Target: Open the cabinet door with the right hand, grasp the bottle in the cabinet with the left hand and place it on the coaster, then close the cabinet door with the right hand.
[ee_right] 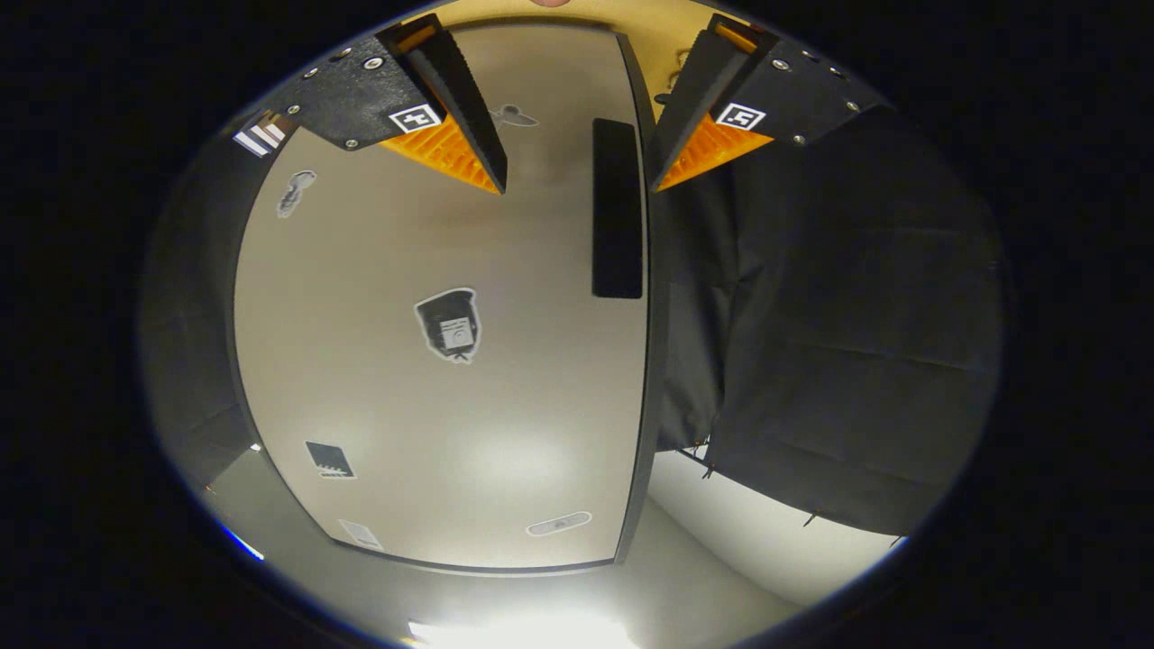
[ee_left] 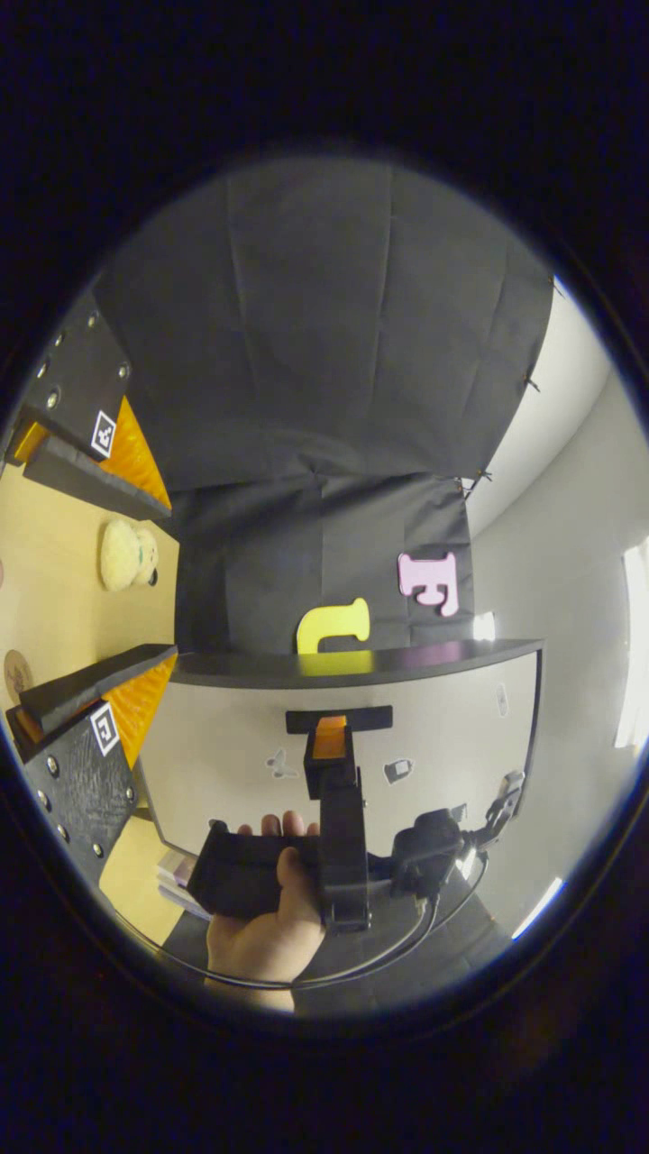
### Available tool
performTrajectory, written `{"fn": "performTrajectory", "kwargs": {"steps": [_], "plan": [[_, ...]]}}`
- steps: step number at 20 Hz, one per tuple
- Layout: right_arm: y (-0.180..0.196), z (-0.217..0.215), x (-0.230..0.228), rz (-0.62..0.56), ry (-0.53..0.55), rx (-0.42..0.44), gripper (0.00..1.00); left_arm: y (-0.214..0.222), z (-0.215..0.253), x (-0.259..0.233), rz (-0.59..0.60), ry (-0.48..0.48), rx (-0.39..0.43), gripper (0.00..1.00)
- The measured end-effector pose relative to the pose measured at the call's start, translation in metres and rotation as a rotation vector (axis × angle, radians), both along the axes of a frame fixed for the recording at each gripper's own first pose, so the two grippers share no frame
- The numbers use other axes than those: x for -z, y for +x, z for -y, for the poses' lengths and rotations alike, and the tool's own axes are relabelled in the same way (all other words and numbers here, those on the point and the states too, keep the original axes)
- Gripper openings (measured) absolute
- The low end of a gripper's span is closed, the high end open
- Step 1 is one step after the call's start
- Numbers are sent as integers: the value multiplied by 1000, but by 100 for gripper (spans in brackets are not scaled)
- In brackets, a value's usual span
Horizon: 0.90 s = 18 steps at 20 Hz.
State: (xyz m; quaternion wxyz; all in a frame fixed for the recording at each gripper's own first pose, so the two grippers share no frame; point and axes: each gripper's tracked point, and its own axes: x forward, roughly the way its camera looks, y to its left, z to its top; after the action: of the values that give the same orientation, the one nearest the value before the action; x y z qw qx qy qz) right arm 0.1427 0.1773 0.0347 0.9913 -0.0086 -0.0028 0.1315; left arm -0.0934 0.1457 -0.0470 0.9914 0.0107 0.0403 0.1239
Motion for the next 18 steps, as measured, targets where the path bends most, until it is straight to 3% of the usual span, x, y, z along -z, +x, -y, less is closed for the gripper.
{"fn": "performTrajectory", "kwargs": {"steps": [3,5,7,8,12,18], "plan": [[17,-13,2,-7,-31,7,93,-10,-11,9,-10,-16,-26,81],[25,-18,7,-18,-90,6,85,-8,-16,14,-22,-29,-39,82],[23,-23,17,-52,-130,-24,58,-7,-21,17,-30,-41,-51,82],[30,-24,17,-47,-133,-23,39,-6,-24,18,-30,-47,-53,82],[20,-23,19,-96,-69,-56,30,-8,-27,15,-6,-63,-61,85],[6,-18,21,-88,-79,-120,28,-6,-26,24,-25,-90,-21,82]]}}
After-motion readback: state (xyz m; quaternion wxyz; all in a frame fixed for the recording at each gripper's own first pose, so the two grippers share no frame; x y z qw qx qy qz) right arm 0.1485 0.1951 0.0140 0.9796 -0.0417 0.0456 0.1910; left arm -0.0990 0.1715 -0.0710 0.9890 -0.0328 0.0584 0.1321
